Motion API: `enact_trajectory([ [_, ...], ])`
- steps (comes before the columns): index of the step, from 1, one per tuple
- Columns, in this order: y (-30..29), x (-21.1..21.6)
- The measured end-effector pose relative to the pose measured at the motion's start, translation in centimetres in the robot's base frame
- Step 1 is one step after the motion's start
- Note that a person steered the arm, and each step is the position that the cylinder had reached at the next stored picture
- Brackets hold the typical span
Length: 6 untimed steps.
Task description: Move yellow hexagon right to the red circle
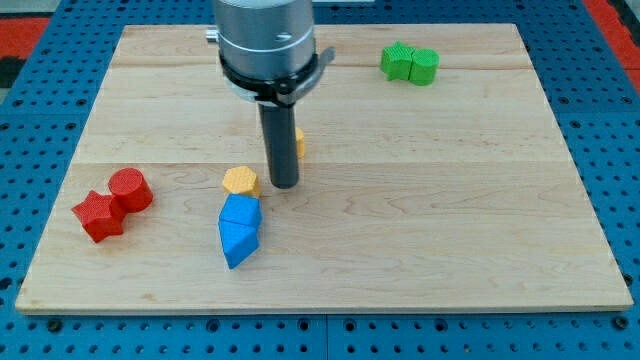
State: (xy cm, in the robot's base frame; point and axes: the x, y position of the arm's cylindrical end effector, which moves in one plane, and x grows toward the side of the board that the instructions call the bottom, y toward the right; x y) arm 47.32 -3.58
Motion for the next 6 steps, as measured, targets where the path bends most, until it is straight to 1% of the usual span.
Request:
enact_trajectory([
  [1, -1.1, 0.4],
  [3, -8.1, 0.6],
  [5, -9.7, 1.4],
  [6, -6.2, 0.2],
])
